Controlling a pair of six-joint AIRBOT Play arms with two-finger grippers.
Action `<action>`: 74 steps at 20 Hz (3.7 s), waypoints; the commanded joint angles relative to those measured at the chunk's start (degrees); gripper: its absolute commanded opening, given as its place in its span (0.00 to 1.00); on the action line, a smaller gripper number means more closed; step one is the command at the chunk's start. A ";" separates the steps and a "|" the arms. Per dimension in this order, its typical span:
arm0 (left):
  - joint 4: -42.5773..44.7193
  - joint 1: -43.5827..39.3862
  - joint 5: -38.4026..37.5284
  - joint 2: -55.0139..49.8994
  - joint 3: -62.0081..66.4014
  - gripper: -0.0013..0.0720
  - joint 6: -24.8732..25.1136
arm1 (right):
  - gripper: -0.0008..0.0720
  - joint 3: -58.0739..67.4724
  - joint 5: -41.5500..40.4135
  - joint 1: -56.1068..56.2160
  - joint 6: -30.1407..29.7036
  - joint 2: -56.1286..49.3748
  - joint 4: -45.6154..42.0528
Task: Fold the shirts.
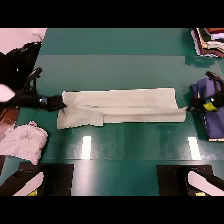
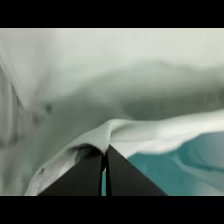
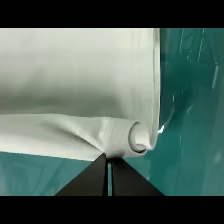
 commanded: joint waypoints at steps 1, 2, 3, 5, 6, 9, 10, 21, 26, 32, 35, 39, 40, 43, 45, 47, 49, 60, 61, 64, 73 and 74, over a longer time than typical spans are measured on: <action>0.46 0.09 6.38 -13.60 7.61 0.06 1.11 | 0.03 10.45 -3.26 3.80 1.57 -13.29 -0.17; 0.46 0.09 7.17 -16.20 9.33 0.06 1.11 | 0.03 13.05 -3.28 4.22 1.57 -16.15 -0.13; 0.46 0.09 7.82 -18.40 10.78 0.06 1.11 | 0.04 15.52 -3.28 4.61 1.57 -18.73 0.68; 0.46 0.09 9.49 -21.16 12.35 0.06 1.11 | 0.04 20.20 -3.72 4.52 1.55 -23.65 5.44; 0.46 0.09 10.58 -21.55 12.50 0.06 1.07 | 0.04 22.34 -3.98 4.26 1.55 -25.66 7.41; 0.39 0.09 11.58 -21.64 12.52 0.17 1.07 | 0.33 28.83 -3.69 3.39 1.42 -30.56 12.13; 0.37 0.09 11.39 -21.62 12.52 0.53 1.03 | 0.51 30.53 -2.93 2.84 1.29 -31.56 13.09; -2.86 -2.34 -0.59 -21.51 16.02 0.06 5.62 | 0.75 17.68 5.31 -9.44 -7.65 -30.12 16.02; -2.93 -9.75 4.11 -21.51 16.04 0.06 5.57 | 0.73 13.90 4.94 -10.38 -13.16 -34.32 27.17; -7.15 -15.34 8.98 -24.92 19.32 0.06 5.05 | 0.04 13.94 3.13 -4.11 -17.22 -35.30 27.32; -7.13 -19.23 8.90 -29.88 25.70 0.06 5.05 | 0.03 13.94 3.58 -3.89 -17.35 -31.82 29.46; -7.13 -24.65 8.94 -38.45 34.51 0.06 3.61 | 0.03 13.97 3.50 -3.23 -15.50 -22.03 38.86; -7.15 -25.90 8.94 -40.48 36.26 0.06 3.54 | 0.03 13.97 3.10 -2.86 -14.58 -19.69 40.89; -7.13 -29.09 8.41 -45.03 39.26 0.06 2.99 | 0.03 14.12 0.96 0.26 -13.07 -13.49 43.28; -7.10 -30.51 8.15 -46.60 39.26 0.06 2.43 | 0.03 17.20 0.92 2.99 -12.04 -11.96 43.17; -7.10 -30.84 6.95 -47.25 39.23 0.06 2.27 | 0.03 22.23 1.01 5.92 -10.80 -12.02 42.82; -6.95 -30.80 6.03 -47.28 39.23 0.06 2.14 | 0.03 26.29 0.68 8.66 -10.45 -12.04 42.64; -6.71 -29.77 4.48 -46.45 39.26 0.05 2.43 | 0.03 41.20 -0.92 23.61 -10.03 -18.25 42.64; -6.54 -28.79 4.24 -45.48 39.26 0.05 2.40 | 0.03 42.95 -0.90 25.16 -10.27 -19.71 42.64; -1.42 -22.95 2.95 -39.43 39.26 0.05 2.34 | 0.03 48.78 -1.05 30.77 -10.58 -24.94 42.69; 17.31 2.14 -5.01 -15.76 39.26 0.06 2.60 | 0.04 53.68 -27.08 53.72 -16.87 -40.52 43.25; 17.31 4.17 -4.98 -14.19 39.26 0.06 2.60 | 0.04 54.29 -29.14 55.45 -18.45 -42.25 43.25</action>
